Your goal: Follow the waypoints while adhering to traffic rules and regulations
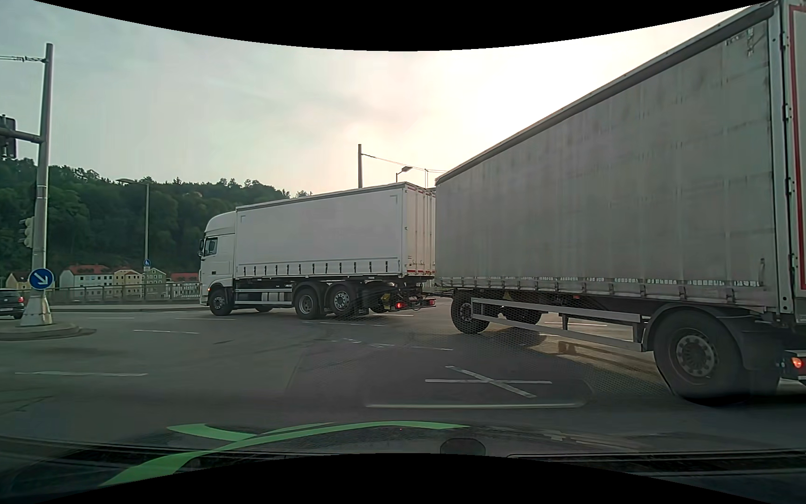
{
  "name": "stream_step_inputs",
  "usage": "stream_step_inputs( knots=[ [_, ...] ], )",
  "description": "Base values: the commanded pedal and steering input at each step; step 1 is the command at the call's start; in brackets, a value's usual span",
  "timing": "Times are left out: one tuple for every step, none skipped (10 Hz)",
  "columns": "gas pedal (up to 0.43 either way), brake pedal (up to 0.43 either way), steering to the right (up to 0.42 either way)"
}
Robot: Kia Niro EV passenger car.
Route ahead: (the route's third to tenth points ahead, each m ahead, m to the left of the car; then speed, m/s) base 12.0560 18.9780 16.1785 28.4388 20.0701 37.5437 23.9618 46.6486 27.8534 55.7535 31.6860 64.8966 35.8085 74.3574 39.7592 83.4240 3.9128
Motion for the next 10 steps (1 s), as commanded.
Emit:
stream_step_inputs(
  knots=[
    [0.028, 0.03, -0.164],
    [0.028, 0.03, -0.174],
    [0.028, 0.024, -0.188],
    [0.028, 0.018, -0.198],
    [0.028, 0.018, -0.211],
    [0.039, 0.006, -0.224],
    [0.059, 0.0, -0.233],
    [0.079, 0.0, -0.248],
    [0.087, 0.0, -0.265],
    [0.098, 0.0, -0.276]
  ],
)
